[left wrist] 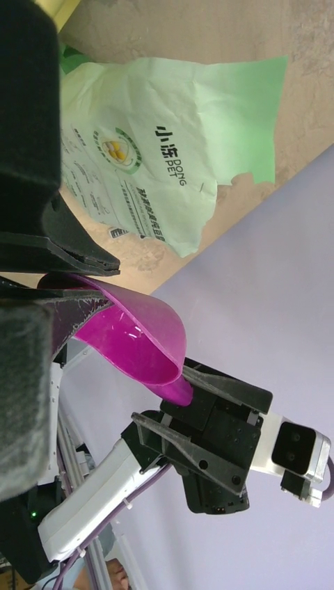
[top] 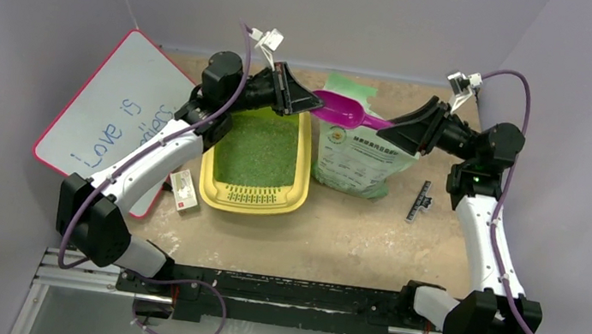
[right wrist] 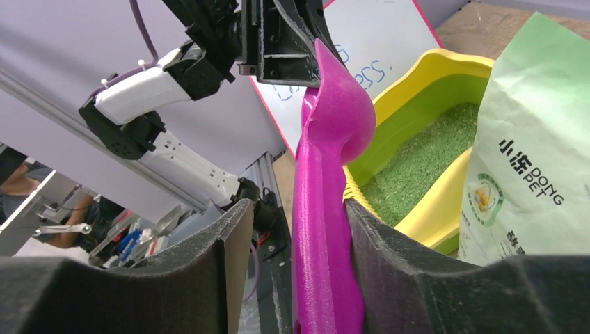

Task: Fill the litter box with clean litter
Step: Pick up the spatula from the center of the board.

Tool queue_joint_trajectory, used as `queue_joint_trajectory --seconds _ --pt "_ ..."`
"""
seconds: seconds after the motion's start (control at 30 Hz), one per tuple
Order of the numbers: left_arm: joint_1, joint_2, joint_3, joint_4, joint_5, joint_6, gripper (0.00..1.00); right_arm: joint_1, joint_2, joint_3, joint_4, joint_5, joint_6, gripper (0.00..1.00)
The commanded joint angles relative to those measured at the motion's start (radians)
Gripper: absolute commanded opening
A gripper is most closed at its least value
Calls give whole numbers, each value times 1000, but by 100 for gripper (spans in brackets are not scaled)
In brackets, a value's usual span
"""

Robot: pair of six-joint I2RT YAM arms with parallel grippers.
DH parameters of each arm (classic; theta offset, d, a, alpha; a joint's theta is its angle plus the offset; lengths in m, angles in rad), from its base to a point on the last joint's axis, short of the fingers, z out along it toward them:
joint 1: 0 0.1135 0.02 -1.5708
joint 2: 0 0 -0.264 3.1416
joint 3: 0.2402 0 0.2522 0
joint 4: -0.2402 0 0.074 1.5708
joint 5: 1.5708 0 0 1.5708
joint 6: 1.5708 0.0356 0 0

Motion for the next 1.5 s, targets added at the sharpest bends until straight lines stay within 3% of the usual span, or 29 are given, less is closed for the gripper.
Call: queue_joint_trajectory --seconds 0.0,0.13,0.5,0.77,0.83,0.9,1.2,1.33,1.47 --pt "4 -30 -37 75 -90 -25 0 15 -39 28 59 24 3 56" --pt "4 -42 -59 104 -100 -47 0 16 -33 28 64 34 6 56" --pt "-4 -25 -70 137 -74 -73 0 17 -26 29 75 36 15 39" --pt "-4 -22 -51 110 -69 -48 0 17 -22 30 72 44 20 21" --pt "-4 -22 -47 105 -67 -44 0 17 -20 34 63 53 22 11" --pt "-4 -22 -43 96 -69 -37 9 17 -20 41 31 65 16 0" --pt "-4 -44 15 -65 -156 96 65 16 -31 97 -201 99 -86 0" --pt "-2 -63 26 -105 -215 140 72 14 -30 160 -392 130 -198 0" --pt "-2 -37 37 -82 -165 121 72 14 -19 175 -436 122 -206 0"
